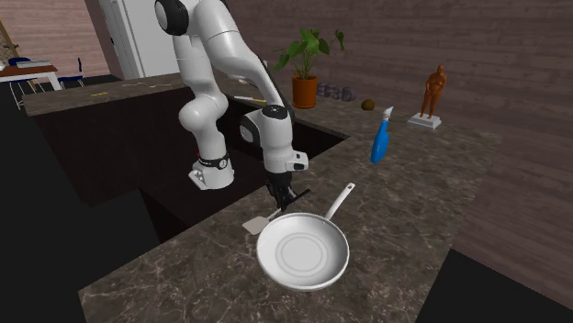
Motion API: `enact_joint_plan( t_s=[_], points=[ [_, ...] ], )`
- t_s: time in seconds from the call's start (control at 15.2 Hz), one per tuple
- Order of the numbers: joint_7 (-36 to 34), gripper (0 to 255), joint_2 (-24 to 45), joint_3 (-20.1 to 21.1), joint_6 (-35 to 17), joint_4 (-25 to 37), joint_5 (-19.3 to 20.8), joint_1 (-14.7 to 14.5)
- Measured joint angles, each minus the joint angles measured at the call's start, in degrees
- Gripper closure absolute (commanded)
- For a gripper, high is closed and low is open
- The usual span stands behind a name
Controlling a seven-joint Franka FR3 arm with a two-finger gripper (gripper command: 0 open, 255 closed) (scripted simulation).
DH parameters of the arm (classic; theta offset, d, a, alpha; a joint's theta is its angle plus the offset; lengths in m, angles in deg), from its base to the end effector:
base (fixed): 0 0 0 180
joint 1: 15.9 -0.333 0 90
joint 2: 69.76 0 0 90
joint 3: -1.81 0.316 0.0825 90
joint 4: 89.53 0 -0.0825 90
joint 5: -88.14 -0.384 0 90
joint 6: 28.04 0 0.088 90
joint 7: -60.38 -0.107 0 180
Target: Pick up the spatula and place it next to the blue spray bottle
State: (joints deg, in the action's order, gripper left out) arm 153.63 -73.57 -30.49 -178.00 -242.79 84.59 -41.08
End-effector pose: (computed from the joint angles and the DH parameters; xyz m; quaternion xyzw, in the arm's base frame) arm 0.4127 -0.0497 0.2545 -0.7479 -0.6630 -0.0248 0.0222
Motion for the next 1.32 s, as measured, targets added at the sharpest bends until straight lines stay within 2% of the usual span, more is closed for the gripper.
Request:
enact_joint_plan(
  t_s=[0.33, 0.79, 1.32],
  points=[
    [-0.3, 255, -0.3, 0.0, 0.3, 0.1, 0.4, 0.1],
    [-4.8, 255, -6.7, 1.0, 6.6, 0.8, 6.2, 1.8],
    [-7.9, 255, -12.8, 2.8, 14.2, 2.8, 9.7, 3.3]
  ],
)
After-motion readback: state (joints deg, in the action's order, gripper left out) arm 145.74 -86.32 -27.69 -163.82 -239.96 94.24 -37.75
